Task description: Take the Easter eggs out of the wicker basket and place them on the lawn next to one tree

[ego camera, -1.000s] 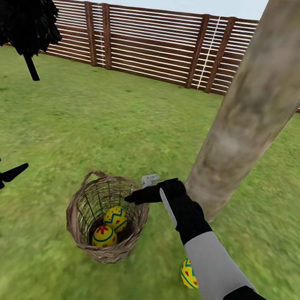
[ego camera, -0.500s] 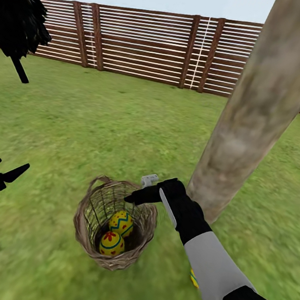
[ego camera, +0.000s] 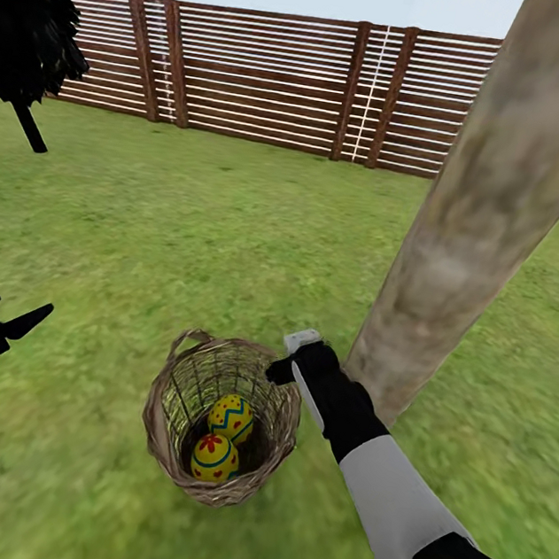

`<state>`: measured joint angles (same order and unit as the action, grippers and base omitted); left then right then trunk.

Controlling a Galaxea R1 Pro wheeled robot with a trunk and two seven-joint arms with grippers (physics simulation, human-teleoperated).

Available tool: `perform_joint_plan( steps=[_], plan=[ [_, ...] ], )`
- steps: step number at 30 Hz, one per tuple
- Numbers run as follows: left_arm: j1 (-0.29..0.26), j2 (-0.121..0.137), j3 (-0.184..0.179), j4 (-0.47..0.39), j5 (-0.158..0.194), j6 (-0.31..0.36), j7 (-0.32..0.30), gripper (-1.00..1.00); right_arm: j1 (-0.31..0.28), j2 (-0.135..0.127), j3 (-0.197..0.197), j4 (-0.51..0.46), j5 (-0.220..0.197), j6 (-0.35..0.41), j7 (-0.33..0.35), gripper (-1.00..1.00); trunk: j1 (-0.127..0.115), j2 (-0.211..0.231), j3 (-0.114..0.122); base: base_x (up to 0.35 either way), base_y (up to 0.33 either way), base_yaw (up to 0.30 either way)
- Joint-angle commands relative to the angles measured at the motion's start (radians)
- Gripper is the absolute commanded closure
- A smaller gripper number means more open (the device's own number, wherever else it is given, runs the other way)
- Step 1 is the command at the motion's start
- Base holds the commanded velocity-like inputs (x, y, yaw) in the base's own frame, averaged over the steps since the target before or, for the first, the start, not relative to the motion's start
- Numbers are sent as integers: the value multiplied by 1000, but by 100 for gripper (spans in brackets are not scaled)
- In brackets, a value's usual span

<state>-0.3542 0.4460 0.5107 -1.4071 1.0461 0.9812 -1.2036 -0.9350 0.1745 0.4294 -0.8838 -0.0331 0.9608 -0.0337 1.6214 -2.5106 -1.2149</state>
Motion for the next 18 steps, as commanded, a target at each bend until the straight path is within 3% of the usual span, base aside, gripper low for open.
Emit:
perform_joint_plan(
  steps=[1,6,9,12,15,18],
  plan=[
    [0,0,0,0,3,7,-1,-100,0,0,4,6,-3,4,-8,-100,0,-1,-5,0,0,0],
    [0,0,-1,-1,3,7,-1,-100,1,0,16,43,-3,3,-12,-100,2,-1,-16,0,0,0],
    [-1,0,-1,-1,3,7,-1,-100,1,0,54,45,-1,3,5,-100,2,-1,-16,0,0,0],
    [2,0,1,-1,6,7,-2,-100,-2,0,130,30,0,7,103,-100,2,-1,-16,0,0,0],
    [3,0,3,-1,9,7,-9,-100,-3,0,151,-62,1,28,180,-100,3,-2,-28,0,0,0],
    [3,0,3,-1,9,7,-11,-100,-4,0,164,-120,1,40,193,-100,4,-3,-40,0,0,0]
  ],
)
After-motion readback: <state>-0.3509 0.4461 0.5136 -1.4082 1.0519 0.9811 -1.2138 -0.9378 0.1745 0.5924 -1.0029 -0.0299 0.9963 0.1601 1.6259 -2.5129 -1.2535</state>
